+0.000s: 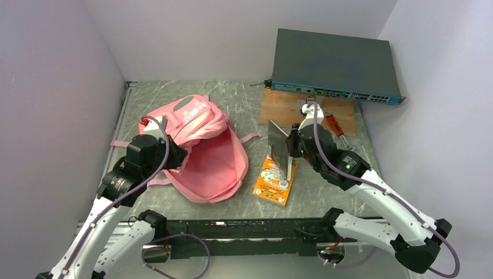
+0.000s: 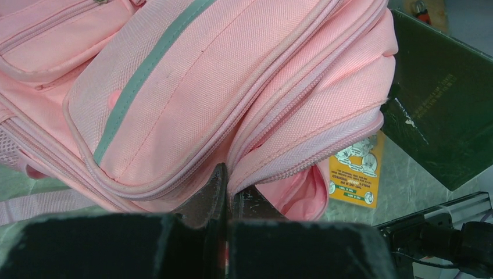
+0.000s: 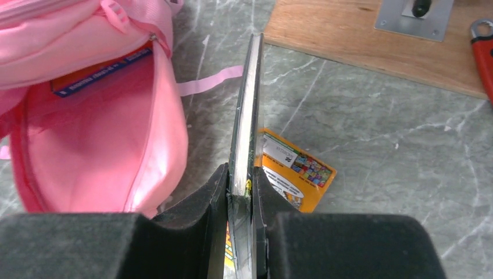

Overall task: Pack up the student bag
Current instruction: Pick up the book from the center of the board, then place the book in the student bag.

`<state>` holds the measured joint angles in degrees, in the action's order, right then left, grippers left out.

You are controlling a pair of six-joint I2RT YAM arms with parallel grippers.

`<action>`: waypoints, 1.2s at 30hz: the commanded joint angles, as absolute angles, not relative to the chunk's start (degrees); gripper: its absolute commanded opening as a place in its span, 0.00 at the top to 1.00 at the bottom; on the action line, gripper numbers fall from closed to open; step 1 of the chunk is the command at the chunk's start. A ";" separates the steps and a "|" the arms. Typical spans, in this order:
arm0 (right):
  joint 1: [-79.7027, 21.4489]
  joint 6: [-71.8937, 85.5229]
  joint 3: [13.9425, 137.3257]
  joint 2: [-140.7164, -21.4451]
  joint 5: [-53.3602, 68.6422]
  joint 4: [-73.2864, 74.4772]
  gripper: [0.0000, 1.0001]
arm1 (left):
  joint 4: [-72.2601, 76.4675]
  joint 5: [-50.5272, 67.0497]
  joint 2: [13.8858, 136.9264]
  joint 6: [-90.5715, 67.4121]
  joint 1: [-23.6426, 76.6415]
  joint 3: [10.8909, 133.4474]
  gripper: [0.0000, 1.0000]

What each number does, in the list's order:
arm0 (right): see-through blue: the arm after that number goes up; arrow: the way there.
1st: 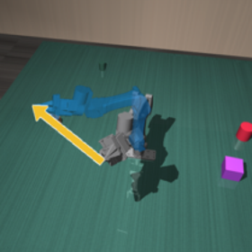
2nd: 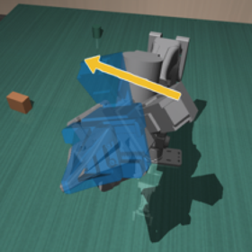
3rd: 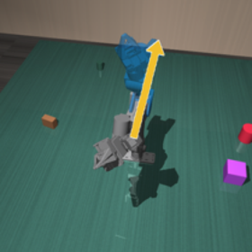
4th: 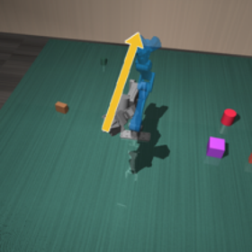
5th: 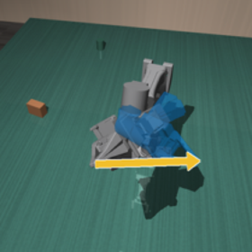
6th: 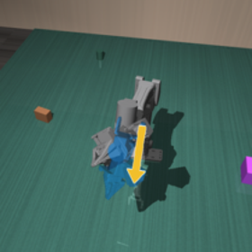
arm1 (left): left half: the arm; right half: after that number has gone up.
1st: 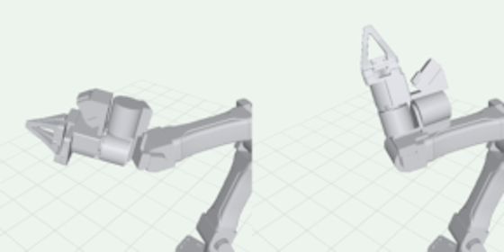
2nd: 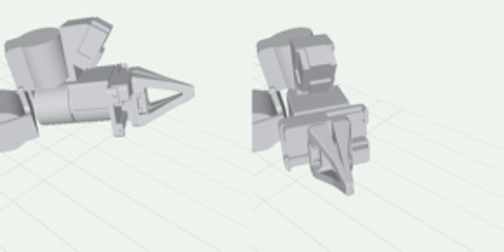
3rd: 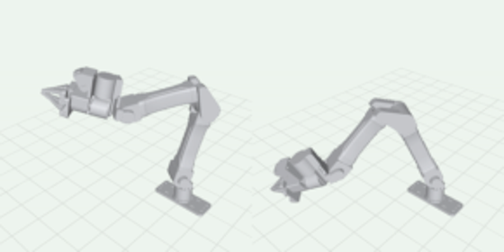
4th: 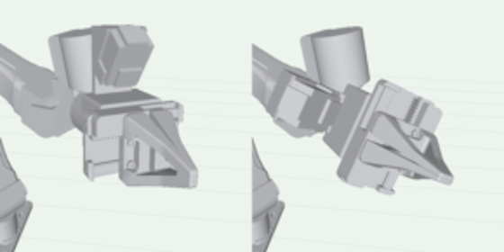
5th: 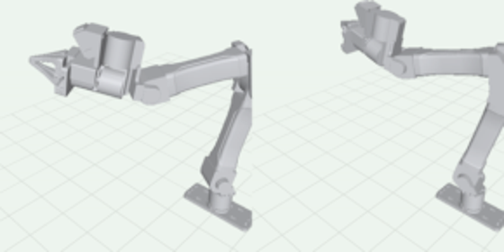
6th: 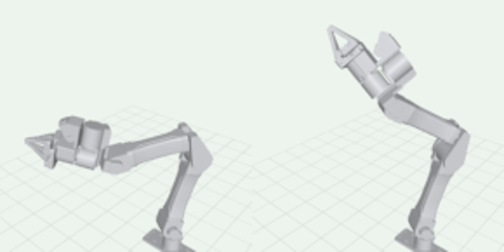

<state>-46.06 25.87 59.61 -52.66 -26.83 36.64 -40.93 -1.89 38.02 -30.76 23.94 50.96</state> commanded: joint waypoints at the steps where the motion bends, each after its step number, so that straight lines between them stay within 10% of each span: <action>1: -44.09 21.21 59.98 -49.22 -11.74 23.28 1.00 | -35.09 -0.87 38.24 -32.82 23.29 53.07 1.00; 13: -44.25 0.93 53.41 -49.12 21.02 3.40 1.00 | -37.97 0.74 41.41 -26.65 23.29 58.87 1.00; 36: -48.34 -33.63 50.83 -58.37 39.42 -13.15 1.00 | -41.03 2.16 43.24 -24.72 23.29 64.64 1.00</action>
<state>-46.92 -25.47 50.19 -55.79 37.91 0.64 -46.17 0.03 43.88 -23.20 23.42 60.03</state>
